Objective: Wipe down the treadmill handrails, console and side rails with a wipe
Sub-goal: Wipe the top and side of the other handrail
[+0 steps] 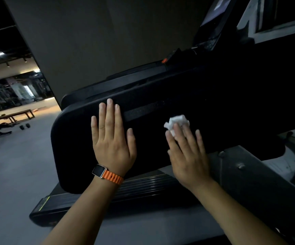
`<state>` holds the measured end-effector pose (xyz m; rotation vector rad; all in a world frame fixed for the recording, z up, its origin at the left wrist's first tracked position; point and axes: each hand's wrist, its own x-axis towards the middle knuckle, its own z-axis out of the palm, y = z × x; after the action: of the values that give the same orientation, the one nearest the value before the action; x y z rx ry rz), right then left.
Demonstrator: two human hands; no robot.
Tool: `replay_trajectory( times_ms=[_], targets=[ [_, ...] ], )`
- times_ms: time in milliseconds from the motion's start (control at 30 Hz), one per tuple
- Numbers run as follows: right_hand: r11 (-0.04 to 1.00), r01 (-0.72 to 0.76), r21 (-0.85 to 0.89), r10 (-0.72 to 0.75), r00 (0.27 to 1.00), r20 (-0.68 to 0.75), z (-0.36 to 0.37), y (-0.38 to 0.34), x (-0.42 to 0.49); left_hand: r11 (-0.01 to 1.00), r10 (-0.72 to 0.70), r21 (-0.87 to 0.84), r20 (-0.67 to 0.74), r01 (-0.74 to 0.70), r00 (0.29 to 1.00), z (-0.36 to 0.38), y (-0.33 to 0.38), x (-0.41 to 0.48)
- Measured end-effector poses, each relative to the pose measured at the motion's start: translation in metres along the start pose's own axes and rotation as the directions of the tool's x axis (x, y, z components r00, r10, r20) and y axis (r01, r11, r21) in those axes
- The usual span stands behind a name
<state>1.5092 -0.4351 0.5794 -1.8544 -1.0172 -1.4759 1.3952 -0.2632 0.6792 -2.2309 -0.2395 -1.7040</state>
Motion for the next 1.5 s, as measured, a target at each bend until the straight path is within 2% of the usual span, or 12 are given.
replay_trajectory(
  times_ms=[100, 300, 433, 533, 600, 733, 867, 967, 1067, 1200, 1400, 1500],
  targets=[
    [0.994, 0.066, -0.085, -0.055, 0.991, 0.125, 0.000, 0.006, -0.016, 1.000, -0.005, 0.000, 0.006, 0.005, 1.000, 0.000, 0.001, 0.000],
    [0.998, 0.014, -0.063, -0.009, 0.997, 0.072, -0.006, 0.005, 0.023, 1.000, -0.001, 0.006, 0.010, 0.001, 1.000, 0.000, 0.001, 0.000],
    [0.973, 0.155, -0.170, -0.124, 0.977, 0.176, 0.006, 0.014, -0.035, 1.000, -0.005, -0.004, 0.004, 0.005, 1.000, 0.000, 0.001, 0.000],
    [0.952, 0.200, -0.232, -0.158, 0.970, 0.186, 0.009, 0.020, -0.044, 1.000, -0.008, -0.007, 0.002, 0.008, 1.000, 0.000, 0.002, 0.000],
    [0.955, 0.182, -0.234, -0.151, 0.978, 0.143, 0.004, 0.014, -0.015, 1.000, -0.008, -0.008, 0.003, 0.008, 1.000, 0.000, 0.002, 0.000],
    [0.994, 0.054, -0.097, -0.048, 0.997, 0.064, 0.002, -0.009, 0.033, 1.000, 0.003, -0.012, -0.002, -0.003, 1.000, 0.001, 0.001, -0.001],
    [0.958, 0.215, -0.189, -0.180, 0.966, 0.185, 0.016, 0.008, -0.047, 1.000, -0.005, -0.017, -0.004, 0.004, 1.000, 0.002, 0.000, -0.001],
    [0.927, 0.275, -0.257, -0.212, 0.946, 0.245, 0.017, 0.032, -0.082, 1.000, -0.013, -0.023, -0.008, 0.013, 1.000, 0.001, 0.002, -0.001],
    [0.947, 0.216, -0.237, -0.179, 0.970, 0.165, 0.009, 0.029, -0.032, 1.000, -0.014, -0.020, -0.001, 0.014, 1.000, 0.001, 0.002, -0.001],
    [0.987, 0.031, -0.156, -0.023, 0.998, 0.055, -0.002, 0.015, 0.041, 1.000, -0.019, -0.022, 0.010, 0.019, 1.000, 0.000, 0.003, 0.000],
    [0.953, 0.192, -0.234, -0.152, 0.972, 0.179, 0.010, 0.042, -0.060, 0.999, -0.038, -0.031, 0.020, 0.039, 0.999, -0.002, 0.005, 0.000],
    [0.951, 0.193, -0.242, -0.153, 0.972, 0.177, 0.001, 0.048, -0.042, 0.998, -0.052, -0.028, 0.029, 0.052, 0.998, -0.003, 0.007, 0.000]
  ],
)
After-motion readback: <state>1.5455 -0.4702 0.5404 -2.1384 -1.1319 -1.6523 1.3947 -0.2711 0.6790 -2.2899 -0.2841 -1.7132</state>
